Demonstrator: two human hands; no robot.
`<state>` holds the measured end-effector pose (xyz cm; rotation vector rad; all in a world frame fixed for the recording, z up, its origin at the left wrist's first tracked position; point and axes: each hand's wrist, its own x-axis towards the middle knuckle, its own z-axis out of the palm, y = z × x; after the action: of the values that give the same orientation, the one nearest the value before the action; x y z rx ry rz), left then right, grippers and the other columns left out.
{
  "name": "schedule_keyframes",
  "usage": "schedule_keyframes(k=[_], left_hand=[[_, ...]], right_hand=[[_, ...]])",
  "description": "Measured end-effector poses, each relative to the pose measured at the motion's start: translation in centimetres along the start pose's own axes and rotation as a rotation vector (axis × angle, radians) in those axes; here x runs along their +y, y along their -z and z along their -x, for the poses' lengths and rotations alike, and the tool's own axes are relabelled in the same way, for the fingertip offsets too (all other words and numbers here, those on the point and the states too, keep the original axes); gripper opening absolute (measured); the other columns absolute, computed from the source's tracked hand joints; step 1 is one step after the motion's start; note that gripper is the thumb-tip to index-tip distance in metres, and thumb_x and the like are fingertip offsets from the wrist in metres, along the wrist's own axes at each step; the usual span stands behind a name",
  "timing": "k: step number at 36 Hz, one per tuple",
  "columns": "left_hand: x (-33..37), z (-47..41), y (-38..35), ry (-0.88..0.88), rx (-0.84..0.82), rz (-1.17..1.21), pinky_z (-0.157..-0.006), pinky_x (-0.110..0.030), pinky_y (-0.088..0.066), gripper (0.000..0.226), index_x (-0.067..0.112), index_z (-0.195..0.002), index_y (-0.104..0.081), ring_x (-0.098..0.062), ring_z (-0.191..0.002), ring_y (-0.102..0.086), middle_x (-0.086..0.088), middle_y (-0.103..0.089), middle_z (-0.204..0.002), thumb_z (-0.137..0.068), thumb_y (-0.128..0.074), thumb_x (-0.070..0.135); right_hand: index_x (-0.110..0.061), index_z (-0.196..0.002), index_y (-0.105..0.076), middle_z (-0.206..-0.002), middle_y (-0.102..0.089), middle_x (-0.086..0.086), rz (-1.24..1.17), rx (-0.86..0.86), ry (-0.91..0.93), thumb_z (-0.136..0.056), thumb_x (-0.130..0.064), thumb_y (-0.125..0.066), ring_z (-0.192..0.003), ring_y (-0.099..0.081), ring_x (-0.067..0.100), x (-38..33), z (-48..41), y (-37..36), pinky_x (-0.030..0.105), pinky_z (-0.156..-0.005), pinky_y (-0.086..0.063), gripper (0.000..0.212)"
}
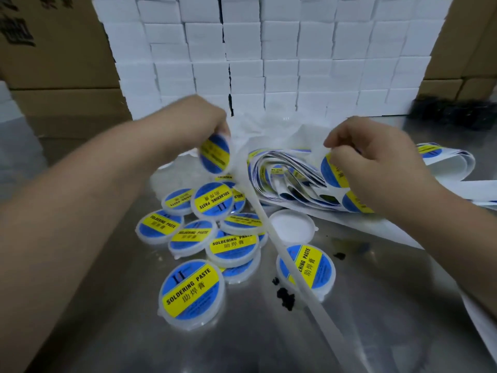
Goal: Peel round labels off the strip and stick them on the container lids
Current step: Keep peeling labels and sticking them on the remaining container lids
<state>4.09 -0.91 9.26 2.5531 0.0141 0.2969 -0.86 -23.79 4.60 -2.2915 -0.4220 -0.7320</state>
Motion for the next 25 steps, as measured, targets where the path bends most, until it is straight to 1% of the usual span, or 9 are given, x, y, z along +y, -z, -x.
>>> schedule_keyframes(k=[2,4,7,10,12,15,19,22,25], left_hand=[[-0.4,-0.9,-0.9,0.128,-0.058,-0.137,-0.027,-0.010,-0.025,0.045,0.015,-0.027,-0.049,-0.015,-0.034,-0.042,0.000,-0.050,-0.036,-0.069,-0.052,-0.001],[-2.0,-1.2,-1.5,0.200,-0.142,-0.146,-0.035,-0.012,-0.029,0.052,0.009,-0.017,-0.040,-0.013,-0.032,-0.043,0.003,-0.045,-0.026,-0.067,-0.049,0.001],[-3.1,-2.1,-2.0,0.228,-0.188,-0.123,-0.043,-0.017,-0.036,0.044,0.014,-0.022,-0.050,-0.014,-0.039,-0.050,0.003,-0.051,-0.030,-0.064,-0.048,0.003],[-3.4,-2.3,-2.2,0.259,-0.182,-0.032,-0.046,-0.019,-0.038,0.036,0.014,-0.030,-0.058,-0.014,-0.044,-0.053,0.001,-0.058,-0.041,-0.066,-0.057,0.007],[-3.5,-2.6,-2.4,0.205,-0.135,-0.004,-0.050,-0.020,-0.037,0.031,0.014,-0.046,-0.061,-0.015,-0.056,-0.052,0.000,-0.061,-0.061,-0.076,-0.058,0.009],[-4.7,-2.3,-1.8,0.061,0.036,-0.029,-0.067,-0.024,-0.040,0.023,0.019,-0.081,-0.064,-0.018,-0.086,-0.054,0.001,-0.060,-0.095,-0.088,-0.044,0.010],[-8.5,-2.5,-1.2,0.185,0.070,-0.169,-0.090,-0.029,-0.040,0.039,0.019,-0.123,-0.056,-0.028,-0.115,-0.048,-0.008,-0.050,-0.133,-0.091,-0.038,0.008],[-11.1,-2.2,-1.9,0.283,0.004,-0.209,-0.093,-0.029,-0.038,0.040,0.021,-0.134,-0.048,-0.033,-0.120,-0.045,-0.011,-0.039,-0.144,-0.095,-0.041,0.018],[-12.5,-2.2,-2.3,0.291,-0.005,-0.195,-0.088,-0.029,-0.038,0.035,0.020,-0.129,-0.054,-0.028,-0.116,-0.049,-0.008,-0.047,-0.139,-0.095,-0.046,0.023]], right_hand=[[-0.034,-0.071,-0.053,-0.082,-0.054,-0.031,-0.015,0.001,0.022,-0.076,-0.024,-0.047,-0.069,-0.050,-0.003,-0.1,0.0,0.0,0.016,-0.056,-0.038,0.013],[-0.037,-0.070,-0.052,-0.081,-0.055,-0.032,-0.022,0.007,0.037,-0.072,-0.028,-0.043,-0.066,-0.050,-0.003,-0.2,0.1,-0.1,0.013,-0.054,-0.036,0.013],[-0.039,-0.070,-0.052,-0.084,-0.055,-0.031,-0.023,0.000,0.049,-0.076,-0.023,-0.047,-0.064,-0.051,-0.001,-0.1,0.2,-0.1,0.021,-0.054,-0.037,0.018],[-0.039,-0.071,-0.051,-0.083,-0.056,-0.029,-0.024,-0.008,0.055,-0.078,-0.017,-0.047,-0.058,-0.049,-0.005,-0.1,0.3,-0.2,0.009,-0.051,-0.034,0.024],[-0.038,-0.071,-0.052,-0.082,-0.056,-0.028,-0.033,-0.010,0.051,-0.079,-0.015,-0.047,-0.058,-0.049,-0.005,-0.2,0.3,-0.2,0.003,-0.048,-0.031,0.024],[-0.040,-0.072,-0.052,-0.083,-0.057,-0.026,-0.051,-0.020,0.036,-0.079,-0.015,-0.047,-0.063,-0.050,-0.005,-0.2,0.2,0.0,0.006,-0.050,-0.033,0.026],[-0.043,-0.071,-0.052,-0.076,-0.062,-0.009,-0.044,-0.044,0.034,-0.081,-0.013,-0.048,-0.067,-0.050,0.001,-0.4,0.3,0.1,0.021,-0.058,-0.040,0.032],[-0.043,-0.071,-0.050,-0.078,-0.061,-0.010,-0.037,-0.077,0.032,-0.080,-0.009,-0.046,-0.074,-0.050,0.002,-0.6,0.4,0.0,0.023,-0.062,-0.041,0.035],[-0.044,-0.075,-0.049,-0.083,-0.056,-0.020,-0.026,-0.088,0.059,-0.079,-0.004,-0.044,-0.082,-0.047,-0.012,-0.7,0.4,0.0,0.005,-0.063,-0.036,0.040]])
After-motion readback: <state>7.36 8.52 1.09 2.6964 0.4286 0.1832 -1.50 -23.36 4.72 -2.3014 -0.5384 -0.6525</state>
